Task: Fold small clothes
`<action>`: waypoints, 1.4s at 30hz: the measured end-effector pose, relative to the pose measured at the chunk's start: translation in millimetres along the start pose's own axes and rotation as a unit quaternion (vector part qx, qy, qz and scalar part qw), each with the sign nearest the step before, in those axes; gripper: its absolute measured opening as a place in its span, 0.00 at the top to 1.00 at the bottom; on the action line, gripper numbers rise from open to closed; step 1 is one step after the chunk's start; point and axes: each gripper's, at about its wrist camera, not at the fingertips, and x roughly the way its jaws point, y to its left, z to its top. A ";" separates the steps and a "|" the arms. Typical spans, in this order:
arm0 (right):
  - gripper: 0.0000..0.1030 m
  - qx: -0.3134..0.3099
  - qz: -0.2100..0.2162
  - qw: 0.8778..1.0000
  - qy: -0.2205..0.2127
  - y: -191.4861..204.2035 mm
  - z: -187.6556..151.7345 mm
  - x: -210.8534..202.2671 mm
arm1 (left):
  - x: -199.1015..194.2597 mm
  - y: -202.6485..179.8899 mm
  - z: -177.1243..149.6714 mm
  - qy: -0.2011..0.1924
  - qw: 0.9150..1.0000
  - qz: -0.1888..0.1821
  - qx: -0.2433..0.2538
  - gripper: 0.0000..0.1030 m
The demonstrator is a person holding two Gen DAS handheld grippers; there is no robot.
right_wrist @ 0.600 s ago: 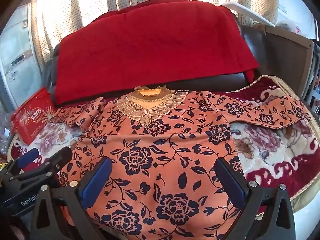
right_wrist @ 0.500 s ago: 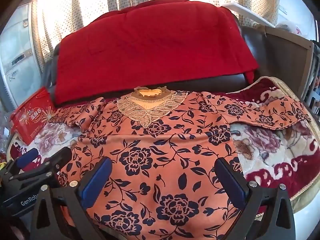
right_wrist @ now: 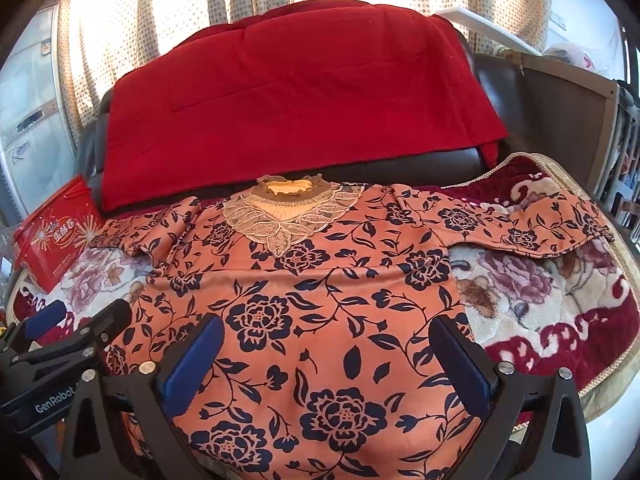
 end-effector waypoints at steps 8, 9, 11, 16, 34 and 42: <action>0.00 -0.001 -0.003 1.000 -0.014 2.6 -4.3 -0.8 | 0.4 -1.1 -1.4 0.001 1.000 0.002 0.002 0.00; 0.00 -0.002 -0.004 1.000 -0.015 2.8 -3.4 0.0 | 0.2 -1.3 -1.4 0.002 1.000 0.001 0.003 0.00; 0.00 -0.004 -0.007 1.000 -0.012 2.6 -3.0 1.2 | 0.7 -1.2 -1.9 0.002 1.000 0.002 0.003 0.00; 0.00 -0.009 -0.014 0.999 -0.031 1.6 -1.4 0.0 | 1.5 -0.3 -1.6 0.003 1.000 0.001 0.002 0.00; 0.00 -0.005 -0.004 1.000 -0.022 -1.3 2.2 -1.0 | 3.3 -3.7 -2.0 0.004 1.000 0.001 0.004 0.00; 0.00 -0.006 0.001 1.000 -0.022 -0.8 2.4 -1.6 | 2.4 -5.6 -1.3 0.006 1.000 0.000 0.007 0.00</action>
